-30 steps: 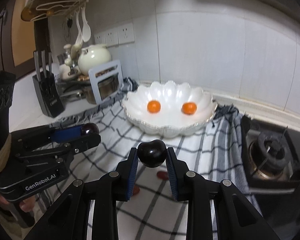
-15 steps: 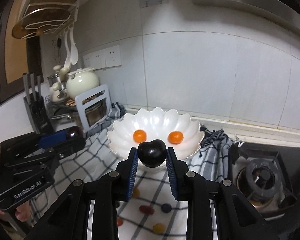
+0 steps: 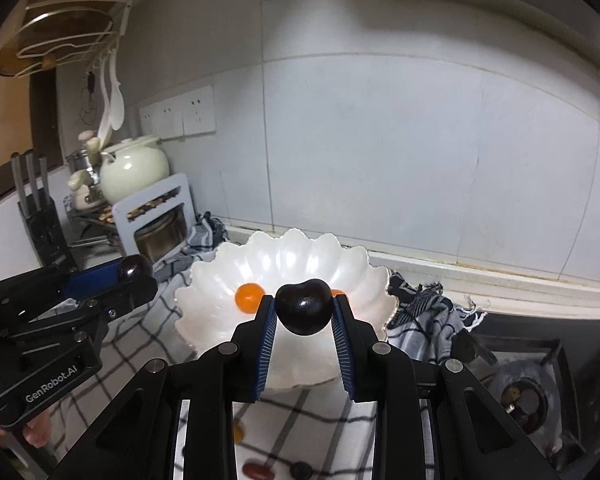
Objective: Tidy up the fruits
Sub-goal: 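Carry both plums over the white bowl with both grippers, then lower both plums into the bowl, open both grippers and withdraw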
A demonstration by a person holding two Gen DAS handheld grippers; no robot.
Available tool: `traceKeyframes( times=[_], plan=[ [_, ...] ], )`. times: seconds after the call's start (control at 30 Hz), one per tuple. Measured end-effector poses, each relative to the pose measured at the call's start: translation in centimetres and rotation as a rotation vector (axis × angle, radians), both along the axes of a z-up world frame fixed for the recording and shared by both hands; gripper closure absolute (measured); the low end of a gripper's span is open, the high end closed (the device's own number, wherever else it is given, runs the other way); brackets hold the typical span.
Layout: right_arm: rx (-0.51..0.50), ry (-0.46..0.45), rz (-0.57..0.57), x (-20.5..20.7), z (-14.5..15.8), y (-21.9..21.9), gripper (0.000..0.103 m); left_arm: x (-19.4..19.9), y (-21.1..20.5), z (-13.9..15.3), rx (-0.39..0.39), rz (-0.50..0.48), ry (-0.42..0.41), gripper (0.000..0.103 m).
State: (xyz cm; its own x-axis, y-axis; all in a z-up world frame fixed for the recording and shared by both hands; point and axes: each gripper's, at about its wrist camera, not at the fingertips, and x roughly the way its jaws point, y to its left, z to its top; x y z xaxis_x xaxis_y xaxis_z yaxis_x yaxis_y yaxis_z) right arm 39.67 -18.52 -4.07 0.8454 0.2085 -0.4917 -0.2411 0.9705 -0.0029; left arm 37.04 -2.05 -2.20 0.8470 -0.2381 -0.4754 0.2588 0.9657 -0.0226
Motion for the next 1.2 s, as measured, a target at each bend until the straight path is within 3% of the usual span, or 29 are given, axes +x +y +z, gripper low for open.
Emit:
traceKeyframes(
  times=[0.33,0.77,1.2],
  plan=[
    [-0.052,0.076,0.003,4.8,-1.3,0.5,0.073,5.8,-0.6,-2.1,-0.026,-0.003,0.145,0.074],
    [-0.131,0.197,0.000,9.6,-5.3,1.1,0.073,11.3,-1.3,-6.4,0.033,0.024,0.319,0.074],
    [-0.100,0.333,0.013,12.8,-8.5,1.0,0.073,13.3,-2.0,-8.7,0.095,0.034,0.401,0.074]
  ],
)
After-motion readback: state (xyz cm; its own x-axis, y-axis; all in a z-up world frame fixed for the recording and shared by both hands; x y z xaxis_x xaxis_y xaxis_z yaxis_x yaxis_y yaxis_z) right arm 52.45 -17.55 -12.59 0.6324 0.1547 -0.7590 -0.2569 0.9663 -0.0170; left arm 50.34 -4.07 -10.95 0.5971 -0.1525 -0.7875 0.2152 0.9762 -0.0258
